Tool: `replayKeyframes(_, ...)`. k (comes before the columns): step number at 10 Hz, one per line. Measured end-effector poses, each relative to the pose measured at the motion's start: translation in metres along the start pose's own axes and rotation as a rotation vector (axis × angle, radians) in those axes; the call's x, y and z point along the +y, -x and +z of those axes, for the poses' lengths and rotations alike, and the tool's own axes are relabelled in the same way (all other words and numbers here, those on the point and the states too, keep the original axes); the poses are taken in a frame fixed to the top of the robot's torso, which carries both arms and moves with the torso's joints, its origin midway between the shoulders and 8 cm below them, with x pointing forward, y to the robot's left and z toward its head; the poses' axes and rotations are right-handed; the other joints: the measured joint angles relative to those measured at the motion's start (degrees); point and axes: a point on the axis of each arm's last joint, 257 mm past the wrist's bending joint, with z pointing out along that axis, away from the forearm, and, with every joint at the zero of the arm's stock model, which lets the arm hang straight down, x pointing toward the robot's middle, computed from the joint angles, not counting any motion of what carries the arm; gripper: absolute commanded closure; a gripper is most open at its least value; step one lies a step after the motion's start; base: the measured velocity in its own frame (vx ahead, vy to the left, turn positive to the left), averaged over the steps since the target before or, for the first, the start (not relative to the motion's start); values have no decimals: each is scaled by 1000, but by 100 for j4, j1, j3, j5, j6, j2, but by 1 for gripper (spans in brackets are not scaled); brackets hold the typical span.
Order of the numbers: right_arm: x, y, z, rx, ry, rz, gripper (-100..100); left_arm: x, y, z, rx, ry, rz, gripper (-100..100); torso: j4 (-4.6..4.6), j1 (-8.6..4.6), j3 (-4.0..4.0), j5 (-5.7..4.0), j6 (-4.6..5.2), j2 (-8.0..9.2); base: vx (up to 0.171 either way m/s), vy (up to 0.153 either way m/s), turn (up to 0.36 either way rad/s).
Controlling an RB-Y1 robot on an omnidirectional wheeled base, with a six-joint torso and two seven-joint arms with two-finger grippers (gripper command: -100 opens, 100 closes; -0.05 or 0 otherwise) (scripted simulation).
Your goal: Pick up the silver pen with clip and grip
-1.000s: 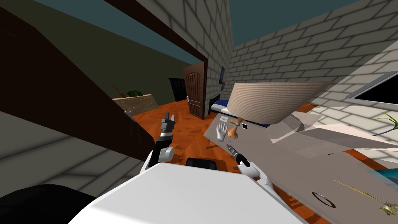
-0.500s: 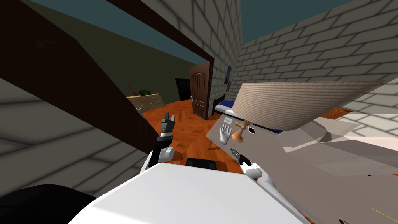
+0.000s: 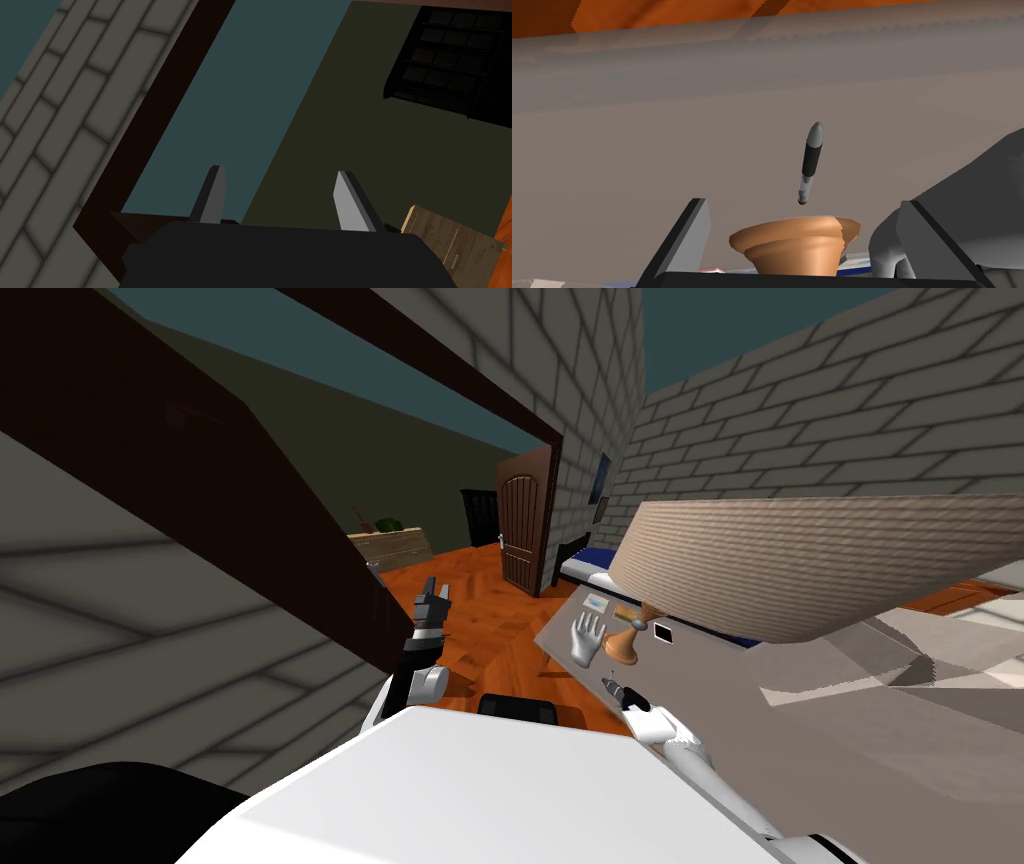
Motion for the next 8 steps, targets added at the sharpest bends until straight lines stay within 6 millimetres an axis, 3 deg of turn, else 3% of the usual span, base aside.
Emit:
replayKeyframes(5, -34, -6, 5, 47, -101, -1, -100, 0, 0, 0, 0, 0, 0, 0, 1, 3, -1, 1, -3, -2, 24, -6, 88)
replayKeyframes(8, -43, -9, 7, 69, -137, 2, -100, 0, 0, 0, 0, 0, 0, 0, 1, 4, 0, 1, -1, 0, 25, -7, 81)
